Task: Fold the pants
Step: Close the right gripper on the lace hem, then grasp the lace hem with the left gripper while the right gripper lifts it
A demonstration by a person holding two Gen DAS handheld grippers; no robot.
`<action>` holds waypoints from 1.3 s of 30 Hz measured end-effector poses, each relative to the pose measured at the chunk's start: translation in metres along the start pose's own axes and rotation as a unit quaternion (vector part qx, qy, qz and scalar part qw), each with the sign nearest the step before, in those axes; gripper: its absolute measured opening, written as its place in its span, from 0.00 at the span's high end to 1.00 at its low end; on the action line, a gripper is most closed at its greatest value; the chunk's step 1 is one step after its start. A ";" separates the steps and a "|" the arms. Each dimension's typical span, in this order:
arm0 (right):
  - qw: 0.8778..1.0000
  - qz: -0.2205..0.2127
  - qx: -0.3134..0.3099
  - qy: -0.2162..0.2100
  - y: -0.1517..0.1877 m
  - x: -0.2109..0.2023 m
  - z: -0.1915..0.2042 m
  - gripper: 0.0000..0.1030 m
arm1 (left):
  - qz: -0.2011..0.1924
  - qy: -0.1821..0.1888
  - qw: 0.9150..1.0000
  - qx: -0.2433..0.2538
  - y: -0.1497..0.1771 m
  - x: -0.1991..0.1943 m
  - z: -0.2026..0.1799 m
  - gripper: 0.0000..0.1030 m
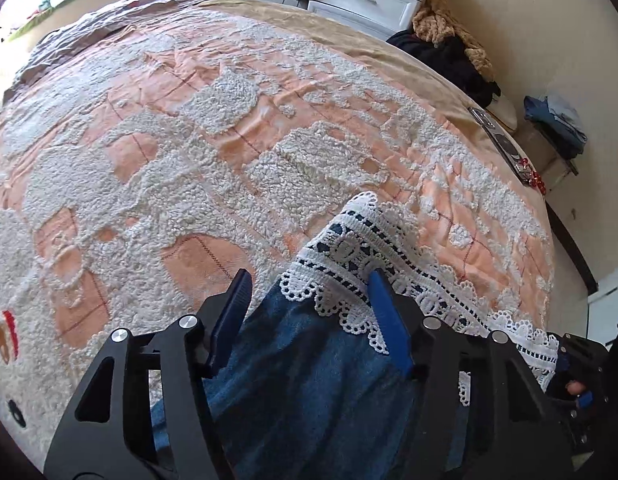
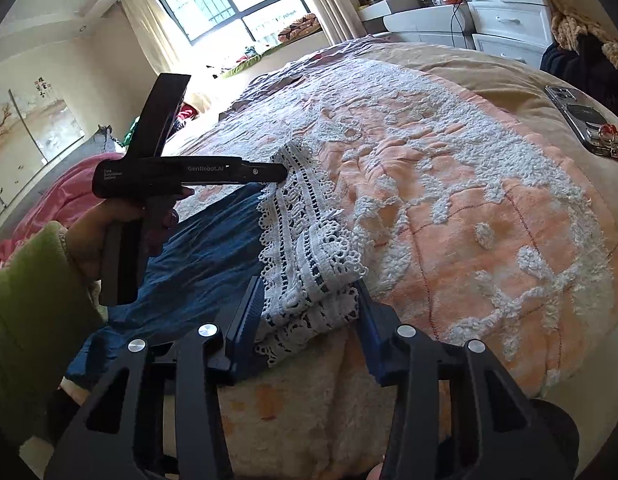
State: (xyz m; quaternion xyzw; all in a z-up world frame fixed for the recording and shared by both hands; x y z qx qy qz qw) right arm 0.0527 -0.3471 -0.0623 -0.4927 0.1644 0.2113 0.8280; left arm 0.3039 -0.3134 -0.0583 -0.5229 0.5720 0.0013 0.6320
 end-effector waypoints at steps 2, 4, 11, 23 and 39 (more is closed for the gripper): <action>1.000 -0.001 0.006 -0.006 -0.001 0.000 0.000 0.58 | 0.001 0.008 1.000 0.007 0.001 0.001 -0.001 0.49; 1.000 0.003 0.012 -0.007 0.000 0.003 -0.001 0.58 | 0.002 0.009 1.000 0.013 0.002 0.003 0.000 0.49; 1.000 0.006 0.011 -0.003 0.000 0.009 0.003 0.62 | 0.011 0.025 1.000 0.014 0.006 0.008 -0.001 0.50; 1.000 0.003 0.006 0.004 0.002 0.010 0.004 0.65 | 0.023 0.029 0.999 0.026 0.004 0.018 -0.008 0.63; 0.999 -0.035 -0.031 -0.016 -0.015 -0.012 0.030 0.76 | -0.049 0.074 0.996 -0.008 -0.007 -0.043 -0.011 0.91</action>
Point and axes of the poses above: each gripper's, at about its wrist camera, not at the fingertips, and x roughly the way its jaws point, z to its left, y to its underside, the point moved 2 cm from there along x, roughly the way its jaws point, and after that the axes turned 10 degrees about -z, right-handed, at the moved point
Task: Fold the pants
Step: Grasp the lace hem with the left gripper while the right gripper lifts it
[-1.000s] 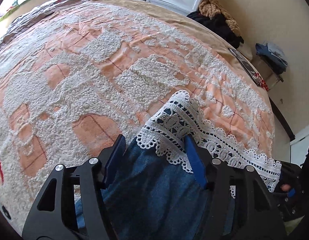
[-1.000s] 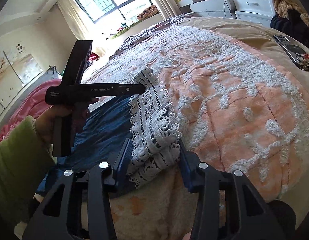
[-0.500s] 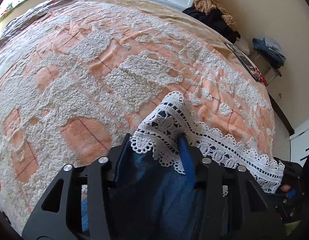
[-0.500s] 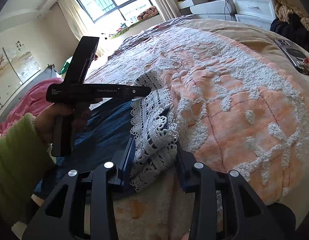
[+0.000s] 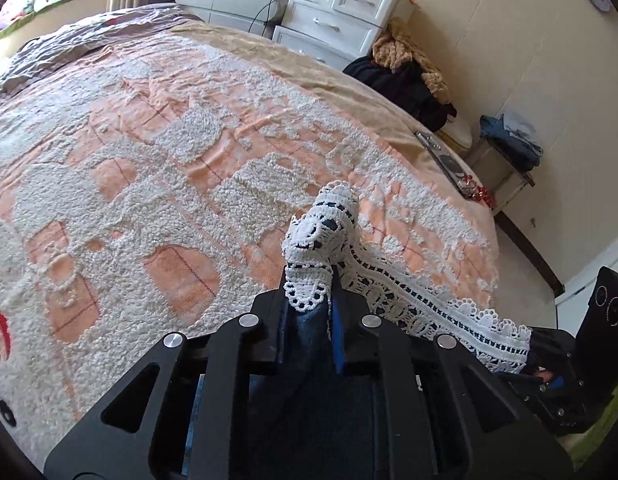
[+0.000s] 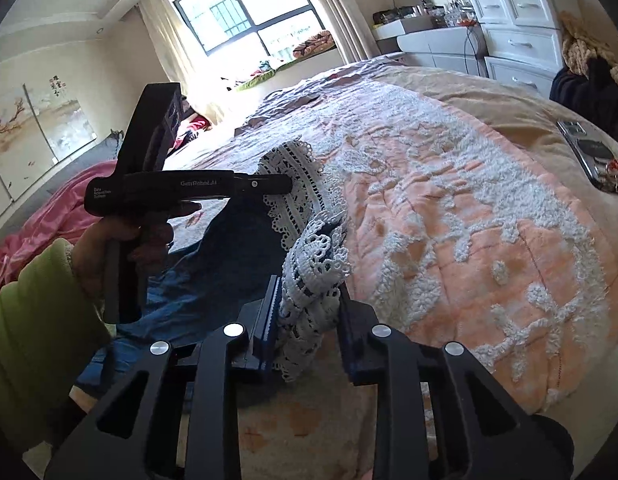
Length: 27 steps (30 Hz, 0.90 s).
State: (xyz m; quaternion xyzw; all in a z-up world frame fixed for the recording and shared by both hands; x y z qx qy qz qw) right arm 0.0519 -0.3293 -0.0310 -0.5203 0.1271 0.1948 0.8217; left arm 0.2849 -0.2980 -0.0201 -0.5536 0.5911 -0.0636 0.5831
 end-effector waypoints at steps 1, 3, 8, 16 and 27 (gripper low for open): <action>1.000 -0.005 -0.004 -0.008 -0.003 -0.002 0.006 0.76 | -0.005 -0.001 1.000 -0.003 -0.002 -0.007 0.001 0.91; 1.000 -0.013 -0.015 -0.019 -0.007 -0.007 0.019 0.76 | -0.015 -0.003 1.000 -0.007 -0.004 -0.020 0.001 0.91; 0.996 -0.028 -0.053 -0.061 -0.014 -0.019 0.055 0.77 | -0.058 0.000 0.998 -0.017 0.000 -0.066 0.012 0.91; 0.980 -0.003 -0.140 -0.138 0.007 -0.010 0.131 0.79 | -0.091 -0.018 0.993 -0.068 0.040 -0.139 0.049 0.91; 0.944 0.088 -0.266 -0.173 0.088 0.033 0.212 0.79 | -0.084 -0.063 0.969 -0.226 0.114 -0.185 0.114 0.63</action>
Point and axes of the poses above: each gripper's, at about its wrist camera, not at the fingertips, and x roughly the way its jaws point, z to its left, y to its underside, the point moved 2 cm from there along x, roughly the way its jaws point, and after that the axes turned 10 degrees about -z, right-handed, at the moved point
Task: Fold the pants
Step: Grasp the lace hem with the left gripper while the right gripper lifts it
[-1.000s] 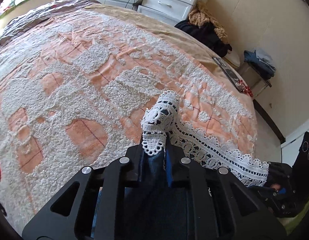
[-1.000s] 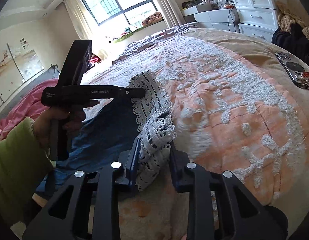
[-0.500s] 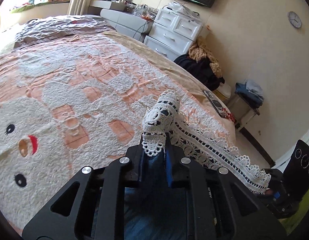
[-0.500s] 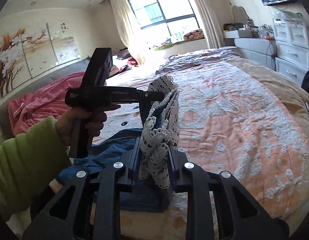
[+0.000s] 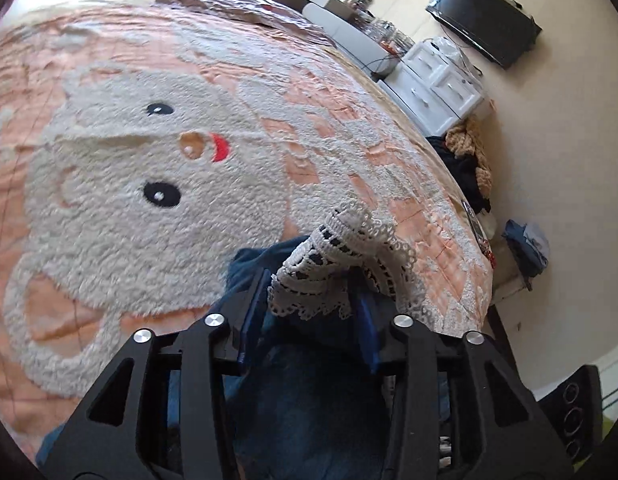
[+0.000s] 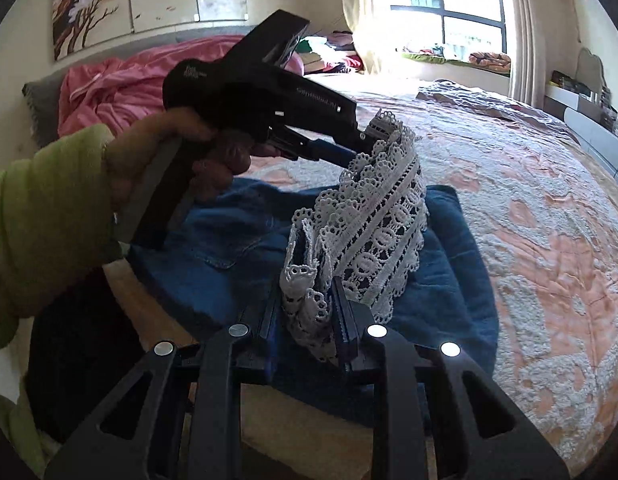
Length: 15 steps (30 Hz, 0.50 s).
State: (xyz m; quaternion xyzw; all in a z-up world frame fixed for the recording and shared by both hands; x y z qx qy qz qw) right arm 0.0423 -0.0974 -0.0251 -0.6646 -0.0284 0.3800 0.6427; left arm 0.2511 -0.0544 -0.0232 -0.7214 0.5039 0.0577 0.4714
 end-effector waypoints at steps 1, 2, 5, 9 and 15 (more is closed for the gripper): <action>1.000 0.004 -0.006 -0.003 0.003 0.003 0.006 0.79 | -0.004 0.013 1.000 -0.025 0.002 -0.007 0.006 0.55; 1.000 0.008 -0.014 -0.005 0.005 0.006 0.011 0.79 | -0.010 0.027 0.998 -0.049 0.004 -0.013 0.012 0.52; 0.999 0.010 -0.031 -0.014 0.005 0.010 0.023 0.79 | -0.021 0.064 0.993 -0.101 0.011 -0.028 0.026 0.32; 0.997 0.019 -0.063 -0.034 0.006 0.017 0.042 0.79 | -0.012 0.071 0.991 -0.109 0.013 -0.024 0.019 0.27; 0.997 0.025 -0.054 -0.042 0.013 0.020 0.042 0.79 | 0.014 0.011 0.997 -0.070 0.008 0.000 0.005 0.92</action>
Point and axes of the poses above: each gripper's, at about its wrist camera, not at the fingertips, and x roughly the way its jaws point, z to its left, y to its underside, the point moved 2 cm from there along x, roughly the way its jaws point, and after that the axes turned 10 degrees about -z, right-handed, at the moved point
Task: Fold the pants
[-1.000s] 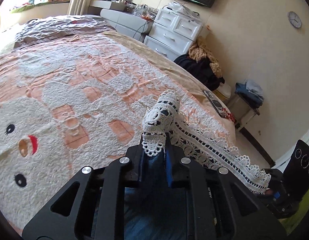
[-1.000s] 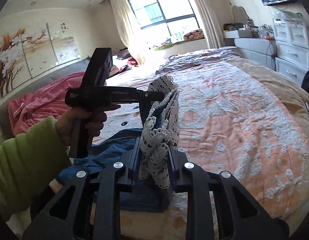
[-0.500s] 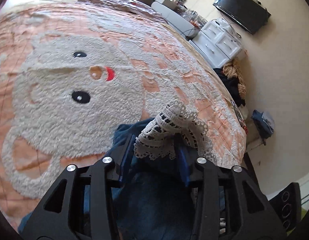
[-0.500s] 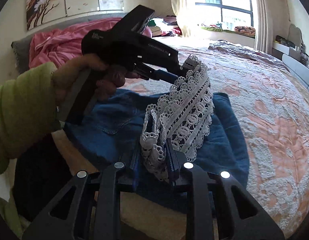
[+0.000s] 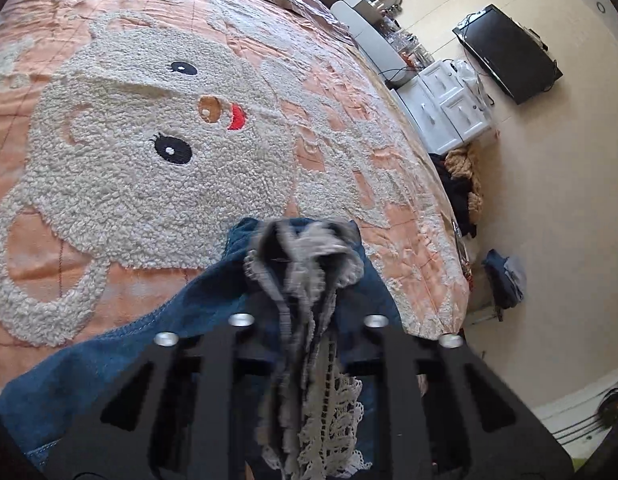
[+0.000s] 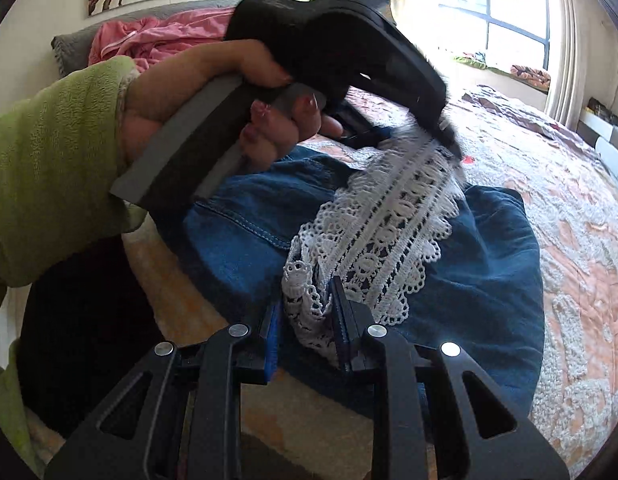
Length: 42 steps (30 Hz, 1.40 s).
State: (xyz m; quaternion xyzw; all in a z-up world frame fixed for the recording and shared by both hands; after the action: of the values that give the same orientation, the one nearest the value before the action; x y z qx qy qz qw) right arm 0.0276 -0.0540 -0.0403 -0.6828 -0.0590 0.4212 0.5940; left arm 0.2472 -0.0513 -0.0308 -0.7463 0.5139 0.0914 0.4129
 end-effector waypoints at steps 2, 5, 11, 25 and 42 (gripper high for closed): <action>1.000 -0.007 0.000 0.007 -0.005 -0.004 -0.005 0.79 | -0.007 0.012 1.000 0.017 -0.006 0.002 -0.013 0.92; 0.999 -0.019 -0.014 0.026 -0.009 -0.011 -0.005 0.79 | -0.038 0.041 0.997 0.060 -0.012 -0.003 -0.029 0.92; 1.000 0.006 0.016 0.003 0.000 0.000 -0.009 0.79 | -0.006 -0.085 0.994 0.061 -0.004 0.022 0.010 0.84; 0.994 -0.028 0.096 -0.040 -0.011 -0.060 -0.050 0.71 | -0.082 -0.165 0.977 0.104 -0.015 -0.038 -0.003 0.57; 0.994 0.002 0.090 -0.066 -0.013 -0.050 -0.039 0.55 | -0.077 -0.209 0.971 0.088 0.050 -0.061 -0.013 0.47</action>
State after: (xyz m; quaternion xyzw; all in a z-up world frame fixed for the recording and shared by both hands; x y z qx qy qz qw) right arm 0.0263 -0.1094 -0.0060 -0.5975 -0.0584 0.4705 0.6467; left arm 0.1736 -0.0248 -0.0144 -0.7088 0.3631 0.1680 0.5810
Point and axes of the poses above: each gripper's, at about its wrist camera, not at the fingertips, and x roughly the way its jaws point, z to its left, y to its underside, the point moved 2 cm from there along x, roughly the way its jaws point, and after that the axes turned 10 degrees about -z, right-handed, at the moved point
